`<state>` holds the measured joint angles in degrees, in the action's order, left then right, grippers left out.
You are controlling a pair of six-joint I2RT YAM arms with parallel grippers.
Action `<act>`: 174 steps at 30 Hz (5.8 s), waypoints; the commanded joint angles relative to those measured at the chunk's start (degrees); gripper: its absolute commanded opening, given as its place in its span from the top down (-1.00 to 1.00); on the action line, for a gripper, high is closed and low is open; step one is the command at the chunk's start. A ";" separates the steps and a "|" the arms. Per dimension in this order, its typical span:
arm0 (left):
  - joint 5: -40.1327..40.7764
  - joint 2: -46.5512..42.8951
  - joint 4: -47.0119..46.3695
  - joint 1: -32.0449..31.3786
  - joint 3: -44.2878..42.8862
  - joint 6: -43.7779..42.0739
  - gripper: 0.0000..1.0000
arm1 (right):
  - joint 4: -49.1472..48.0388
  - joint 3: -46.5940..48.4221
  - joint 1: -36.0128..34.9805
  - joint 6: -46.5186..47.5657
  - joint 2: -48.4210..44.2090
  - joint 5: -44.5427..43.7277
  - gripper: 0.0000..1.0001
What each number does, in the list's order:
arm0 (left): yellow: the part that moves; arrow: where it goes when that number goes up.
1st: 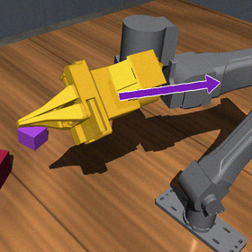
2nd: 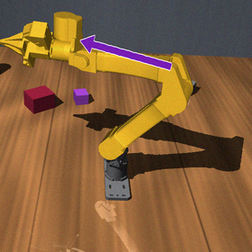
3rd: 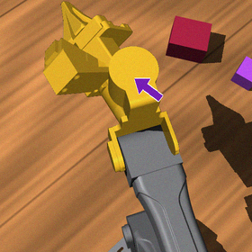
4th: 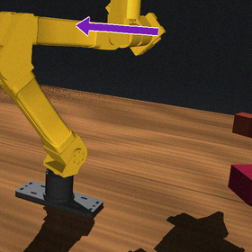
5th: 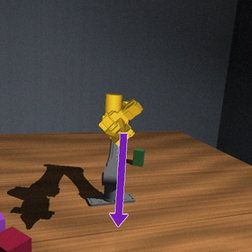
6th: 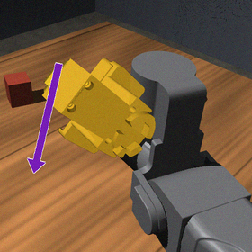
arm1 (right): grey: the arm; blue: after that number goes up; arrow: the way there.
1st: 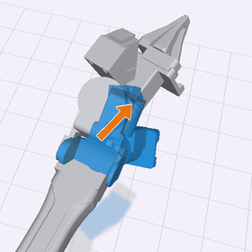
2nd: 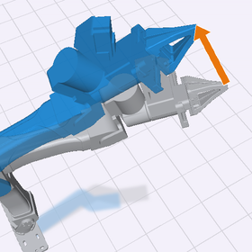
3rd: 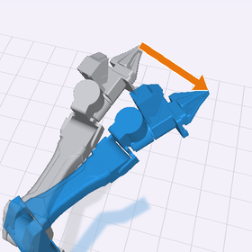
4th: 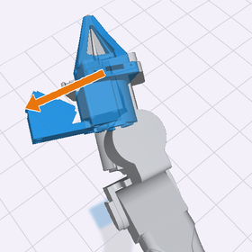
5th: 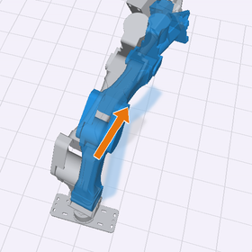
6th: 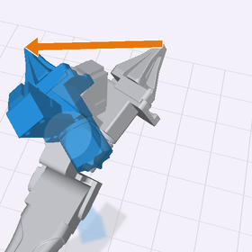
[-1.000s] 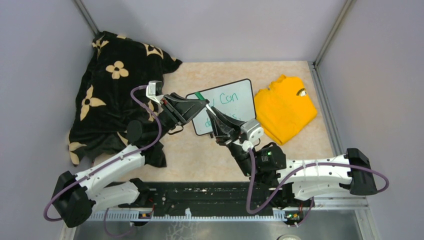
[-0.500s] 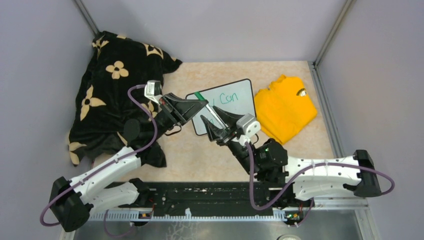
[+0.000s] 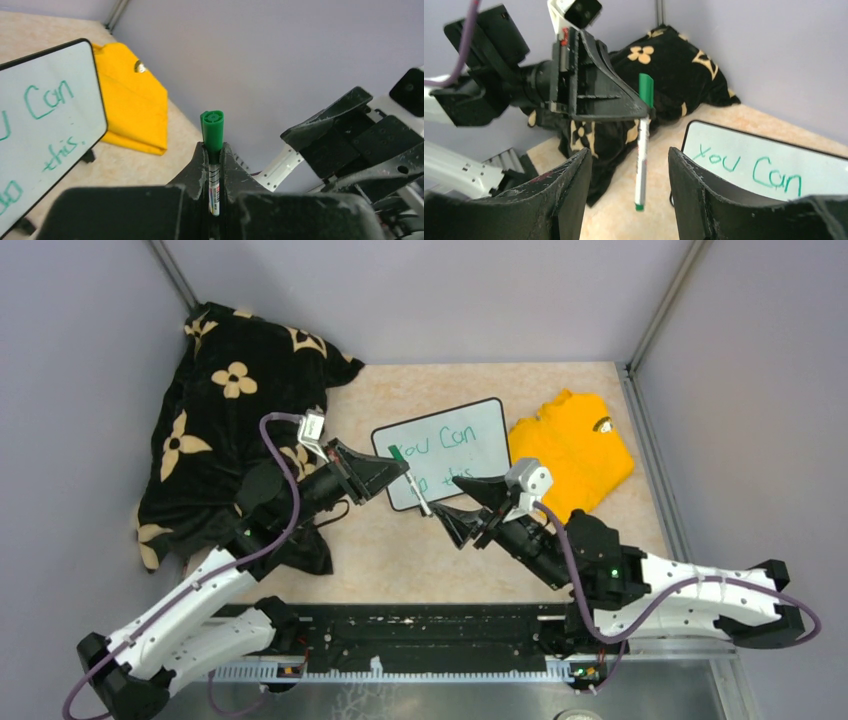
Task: Write a sentence on the whiteboard
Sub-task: Close the whiteboard marker at the center of the board, then place the whiteboard marker at the center of the board.
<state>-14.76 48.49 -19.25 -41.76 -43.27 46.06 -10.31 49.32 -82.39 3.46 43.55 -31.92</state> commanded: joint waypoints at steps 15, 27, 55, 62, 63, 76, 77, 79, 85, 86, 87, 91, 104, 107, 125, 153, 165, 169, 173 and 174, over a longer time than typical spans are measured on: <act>-14.80 -8.85 13.33 0.26 -1.05 -15.52 1.00 | 4.37 0.00 7.99 -20.16 5.87 25.10 0.02; -17.34 -9.70 10.14 0.22 -0.62 -15.57 1.00 | 2.92 -0.28 11.16 -24.27 10.48 28.09 0.31; -20.82 -8.63 6.20 0.26 4.57 -8.49 1.00 | -0.94 -3.56 11.33 -22.67 10.06 27.63 1.00; -8.70 -9.28 17.23 0.27 3.05 -12.99 1.00 | 3.92 -4.76 11.35 -23.54 6.90 21.89 0.47; -6.20 -9.35 18.71 0.25 2.81 -13.61 1.00 | 5.21 -5.16 11.32 -23.52 6.09 20.67 0.39; 23.83 -4.65 43.60 0.27 3.29 -13.36 1.00 | 28.41 -9.72 11.33 -30.25 -7.81 -10.22 0.02; 24.91 -3.99 44.59 0.22 3.64 -12.92 1.00 | 30.33 -9.64 11.33 -31.86 -7.86 -12.02 0.03; 26.19 -2.44 45.82 0.35 4.44 -12.26 1.00 | 32.91 -9.43 11.46 -33.51 -7.56 -14.01 0.04; 26.63 4.47 46.76 0.70 4.89 -11.22 1.00 | 31.64 -10.35 11.57 -33.04 -5.74 -13.86 0.04; 26.83 5.66 46.64 0.83 4.99 -11.11 1.00 | 31.22 -10.57 11.55 -32.67 -5.41 -13.87 0.04; 26.92 6.90 46.42 1.10 5.08 -11.09 1.00 | 30.76 -10.82 11.69 -32.33 -5.08 -13.86 0.04; 26.20 12.20 45.63 2.80 5.25 -10.82 1.00 | 28.54 -11.31 12.59 -30.54 -3.81 -12.97 0.04; 22.95 20.79 43.31 6.86 5.28 -11.46 1.00 | 27.36 -10.82 13.13 -28.12 -2.27 -13.55 0.04; 20.94 22.12 42.25 8.21 5.71 -12.15 1.00 | 26.95 -10.91 13.33 -27.79 -1.77 -13.76 0.04; 16.08 26.67 41.30 9.53 4.30 -10.98 1.00 | 25.47 -9.95 13.57 -26.06 0.09 -13.24 0.04; 5.14 38.55 39.24 15.19 -3.97 -12.03 0.78 | 25.95 -11.60 13.58 -27.19 -2.86 -13.25 0.04; 6.40 40.32 38.73 15.39 -2.92 -12.84 0.68 | 25.86 -11.62 13.57 -27.02 -2.58 -13.43 0.04; 6.42 40.83 38.51 15.39 -2.87 -12.84 0.62 | 25.86 -11.79 13.57 -27.02 -2.55 -13.43 0.04; 6.42 41.14 38.40 15.48 -2.58 -12.76 0.56 | 25.99 -11.79 13.58 -26.74 -2.68 -13.40 0.04; 6.48 41.18 38.27 15.43 -2.53 -12.75 0.54 | 26.08 -11.79 13.57 -26.70 -2.74 -13.46 0.04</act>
<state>-8.62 88.95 20.38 -26.83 -46.04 33.82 17.50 37.87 -69.45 -23.18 41.36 -44.51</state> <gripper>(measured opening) 0.216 0.480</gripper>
